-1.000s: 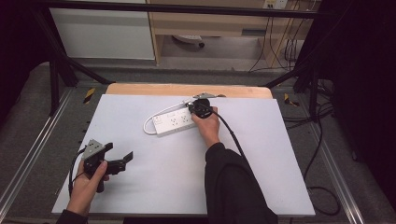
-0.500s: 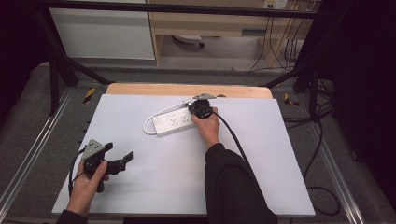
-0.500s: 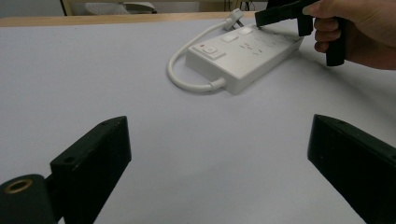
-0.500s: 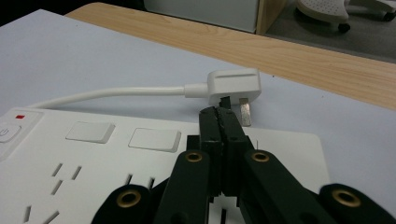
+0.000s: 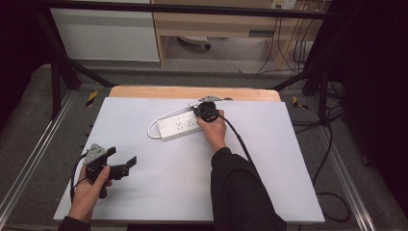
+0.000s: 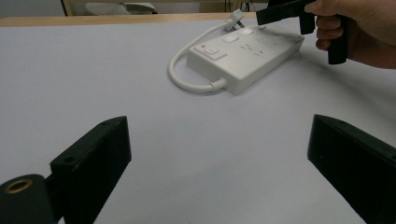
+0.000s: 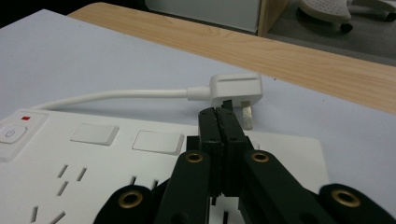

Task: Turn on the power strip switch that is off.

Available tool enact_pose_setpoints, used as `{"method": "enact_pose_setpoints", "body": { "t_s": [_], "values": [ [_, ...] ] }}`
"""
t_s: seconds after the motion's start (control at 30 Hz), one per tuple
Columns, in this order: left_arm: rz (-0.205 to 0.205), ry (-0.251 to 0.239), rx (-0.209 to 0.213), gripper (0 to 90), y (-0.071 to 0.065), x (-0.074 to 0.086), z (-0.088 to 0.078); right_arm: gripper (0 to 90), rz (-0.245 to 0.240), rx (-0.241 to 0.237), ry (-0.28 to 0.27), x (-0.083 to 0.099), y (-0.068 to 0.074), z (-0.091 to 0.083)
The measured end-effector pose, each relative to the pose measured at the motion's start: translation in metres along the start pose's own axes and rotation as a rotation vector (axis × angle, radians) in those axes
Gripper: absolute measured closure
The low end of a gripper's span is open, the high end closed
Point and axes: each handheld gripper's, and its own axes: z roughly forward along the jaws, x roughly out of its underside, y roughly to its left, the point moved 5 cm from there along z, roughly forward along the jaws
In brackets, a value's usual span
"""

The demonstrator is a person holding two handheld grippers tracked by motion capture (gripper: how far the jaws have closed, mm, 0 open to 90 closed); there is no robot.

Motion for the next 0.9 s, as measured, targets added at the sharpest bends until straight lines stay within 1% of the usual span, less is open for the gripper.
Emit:
{"method": "enact_pose_setpoints", "body": {
  "t_s": [0.17, 0.2, 0.5, 0.6, 0.73, 0.77, 0.9],
  "values": [
    [0.0, 0.001, 0.0, 6.0, 0.0, 0.0, 0.0, 90.0, 0.0, 0.01, -0.004, -0.005, -0.005, -0.006],
    [0.0, 0.001, 0.0, 6.1, 0.0, 0.0, 0.0, 90.0, -0.007, 0.012, -0.006, -0.006, -0.006, -0.008],
    [0.003, 0.005, 0.001, 6.1, 0.0, 0.001, 0.0, 90.0, -0.013, 0.02, -0.012, -0.01, -0.01, -0.016],
    [0.0, 0.002, -0.002, 6.1, 0.0, 0.0, 0.0, 90.0, -0.001, 0.016, -0.006, -0.009, -0.011, -0.017],
    [0.003, 0.004, -0.006, 6.1, 0.0, 0.001, -0.001, 88.5, 0.004, 0.013, -0.002, -0.009, -0.01, -0.019],
    [0.002, 0.004, -0.007, 6.1, 0.0, 0.001, 0.0, 88.0, -0.002, 0.013, -0.008, -0.01, -0.011, -0.02],
    [0.002, 0.009, -0.003, 6.0, 0.0, 0.001, 0.0, 85.9, 0.008, 0.001, -0.007, -0.011, -0.012, -0.024]
  ]
}}
